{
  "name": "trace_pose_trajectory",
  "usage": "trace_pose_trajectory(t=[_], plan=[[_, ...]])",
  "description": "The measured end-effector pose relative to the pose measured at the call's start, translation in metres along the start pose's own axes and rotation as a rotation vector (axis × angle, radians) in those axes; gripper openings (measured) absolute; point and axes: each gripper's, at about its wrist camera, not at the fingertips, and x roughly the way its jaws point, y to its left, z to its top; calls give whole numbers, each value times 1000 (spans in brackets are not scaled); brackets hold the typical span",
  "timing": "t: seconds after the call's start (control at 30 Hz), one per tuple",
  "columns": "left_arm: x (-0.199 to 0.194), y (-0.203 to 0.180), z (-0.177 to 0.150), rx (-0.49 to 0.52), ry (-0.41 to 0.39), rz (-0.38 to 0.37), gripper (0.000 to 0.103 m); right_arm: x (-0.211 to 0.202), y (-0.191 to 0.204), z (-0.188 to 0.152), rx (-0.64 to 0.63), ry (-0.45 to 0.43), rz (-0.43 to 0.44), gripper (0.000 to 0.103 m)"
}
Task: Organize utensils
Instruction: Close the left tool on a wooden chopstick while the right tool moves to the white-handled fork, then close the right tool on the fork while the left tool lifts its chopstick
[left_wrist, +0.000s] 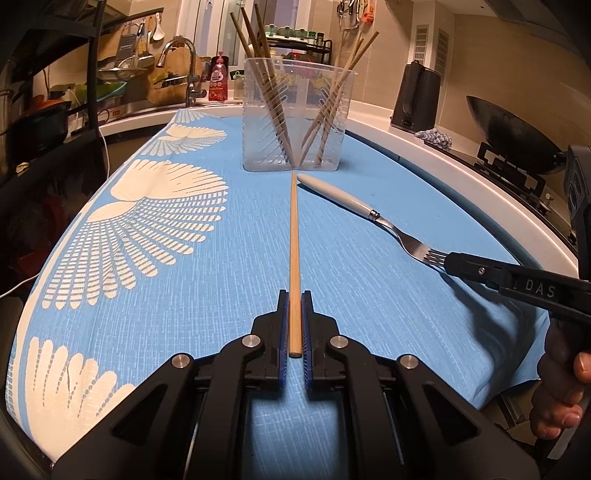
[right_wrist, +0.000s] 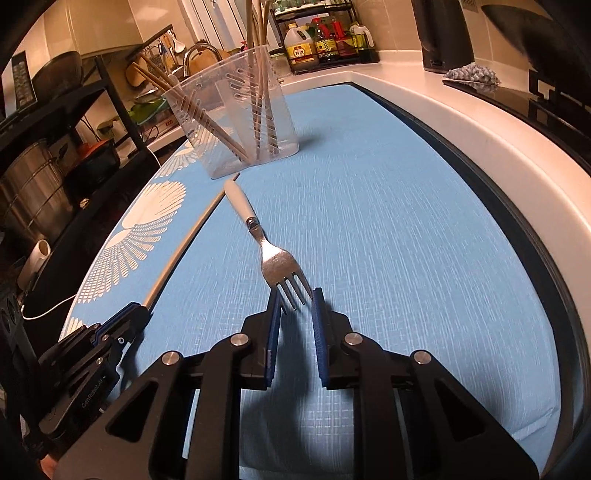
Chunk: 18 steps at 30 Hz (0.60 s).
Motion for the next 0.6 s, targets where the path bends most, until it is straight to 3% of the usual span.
trace_pose_trajectory(t=[0.17, 0.37, 0.47, 0.5, 0.6], plan=[[0, -1, 0, 7, -5, 2, 7, 3, -6, -1, 54, -11, 60, 17], [0, -1, 0, 5, -8, 0, 7, 1, -2, -1, 70, -33, 67, 15], [0, -1, -1, 2, -8, -2, 7, -3, 0, -1, 61, -55, 60, 9], [0, -1, 0, 1, -8, -2, 7, -3, 0, -1, 59, -58, 60, 2], [0, -2, 0, 0, -9, 0, 7, -4, -1, -1, 61, -60, 53, 1]])
